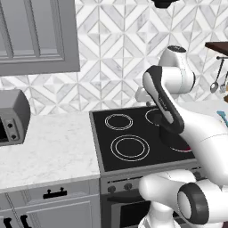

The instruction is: Put the eggplant and avocado in the pot. Retrieve the spatula and lightly stir the vegetables in the pot.

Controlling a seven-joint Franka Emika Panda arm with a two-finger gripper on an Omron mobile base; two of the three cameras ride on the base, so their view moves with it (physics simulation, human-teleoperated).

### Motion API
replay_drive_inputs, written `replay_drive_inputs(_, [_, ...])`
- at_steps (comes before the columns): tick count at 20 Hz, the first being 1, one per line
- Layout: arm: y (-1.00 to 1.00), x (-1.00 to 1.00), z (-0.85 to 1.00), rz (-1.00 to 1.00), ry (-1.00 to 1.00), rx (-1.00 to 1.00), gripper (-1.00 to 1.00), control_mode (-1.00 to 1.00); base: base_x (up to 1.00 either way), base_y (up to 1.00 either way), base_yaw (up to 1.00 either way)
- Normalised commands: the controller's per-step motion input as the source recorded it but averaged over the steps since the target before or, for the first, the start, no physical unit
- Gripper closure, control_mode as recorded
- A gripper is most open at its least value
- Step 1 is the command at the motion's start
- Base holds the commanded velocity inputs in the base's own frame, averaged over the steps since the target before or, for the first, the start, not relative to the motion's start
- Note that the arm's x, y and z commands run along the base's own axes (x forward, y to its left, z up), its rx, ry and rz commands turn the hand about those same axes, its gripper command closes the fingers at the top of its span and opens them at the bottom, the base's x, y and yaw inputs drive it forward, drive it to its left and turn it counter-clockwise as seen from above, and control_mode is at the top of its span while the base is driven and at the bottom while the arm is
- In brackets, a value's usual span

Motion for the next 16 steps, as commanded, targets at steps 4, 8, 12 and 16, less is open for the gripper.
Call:
replay_drive_inputs(4, [0.00, -0.06, 0.00, 0.00, -0.01, 0.00, -1.00, 1.00, -0.19, -0.18, 0.00])
replay_drive_inputs(8, [0.00, 0.00, 0.00, 0.00, 0.00, 0.00, -1.00, 1.00, -0.32, -0.86, 0.00])
replay_drive_inputs(12, [0.00, 0.00, 0.00, 0.00, 0.00, 0.00, -1.00, 1.00, -0.05, -0.79, 0.00])
replay_drive_inputs(16, [0.00, 0.00, 0.00, 0.00, 0.00, 0.00, -1.00, 1.00, 0.09, -0.58, 0.00])
